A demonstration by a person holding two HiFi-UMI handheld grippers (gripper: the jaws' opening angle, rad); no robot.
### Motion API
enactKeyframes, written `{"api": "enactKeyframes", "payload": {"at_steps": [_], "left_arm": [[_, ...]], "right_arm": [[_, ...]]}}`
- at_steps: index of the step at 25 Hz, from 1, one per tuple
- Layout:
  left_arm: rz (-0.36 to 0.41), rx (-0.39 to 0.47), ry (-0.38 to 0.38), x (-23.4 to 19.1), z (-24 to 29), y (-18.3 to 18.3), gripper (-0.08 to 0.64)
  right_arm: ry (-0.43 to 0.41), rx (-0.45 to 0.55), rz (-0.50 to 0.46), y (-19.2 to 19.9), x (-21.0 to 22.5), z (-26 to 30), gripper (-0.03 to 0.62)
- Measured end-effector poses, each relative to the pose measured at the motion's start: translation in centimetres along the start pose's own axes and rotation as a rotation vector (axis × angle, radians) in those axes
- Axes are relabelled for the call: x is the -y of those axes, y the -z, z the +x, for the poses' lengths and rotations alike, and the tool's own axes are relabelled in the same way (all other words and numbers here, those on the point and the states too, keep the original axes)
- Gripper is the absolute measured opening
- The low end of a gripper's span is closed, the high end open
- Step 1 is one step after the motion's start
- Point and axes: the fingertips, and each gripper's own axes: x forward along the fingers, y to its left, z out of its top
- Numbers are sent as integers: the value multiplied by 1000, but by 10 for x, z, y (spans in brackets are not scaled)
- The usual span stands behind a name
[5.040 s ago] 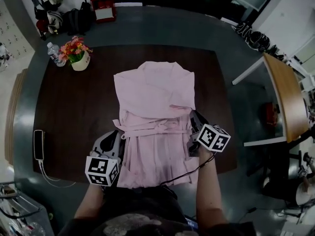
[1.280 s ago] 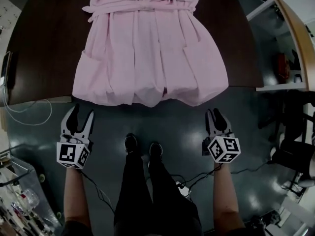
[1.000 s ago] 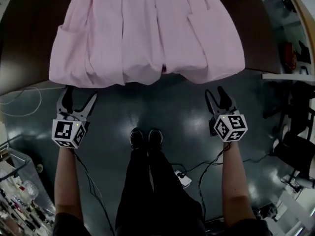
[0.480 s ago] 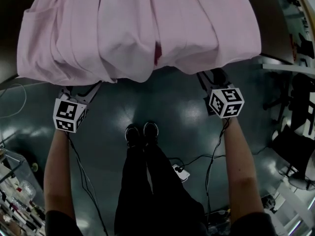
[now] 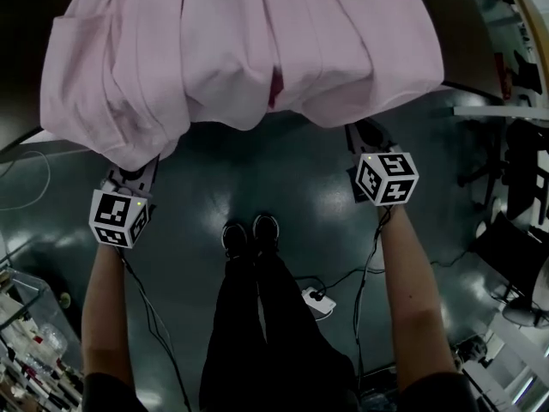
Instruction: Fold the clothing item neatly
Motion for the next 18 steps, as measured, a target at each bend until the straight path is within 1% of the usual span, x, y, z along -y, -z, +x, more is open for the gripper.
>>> {"api": "enactKeyframes", "payload": {"at_steps": [4,6,8,9,10,11,12,15,18], "left_arm": [[-33,0,23,14,-40,-1,32],[-44,-4,37,24,-63,-1,32],[-41,-9,52,31,-83,-1,32],[-38,-8,57,32,-92,-1,32],[-39,-4,60,32,-98,-2,32],[-42,3,61,31,-104,-3,32],[-46,9,58,29,-107,-5,32],[-75,30,43,24,-111,-8,32],[-106,38,26,23,-109,-9,32]], "right_arm": [[-5,7,86,4,-11,-30,-8],[14,16,125,8,-12,-52,-8],[54,23,132,14,-9,-67,-8],[64,24,125,16,-7,-70,-8],[56,24,121,16,-7,-69,-2],[34,28,122,15,-7,-66,50],[8,33,122,12,-6,-61,122],[-48,26,70,2,-7,-40,191],[-83,6,8,-6,-9,-17,221]]}}
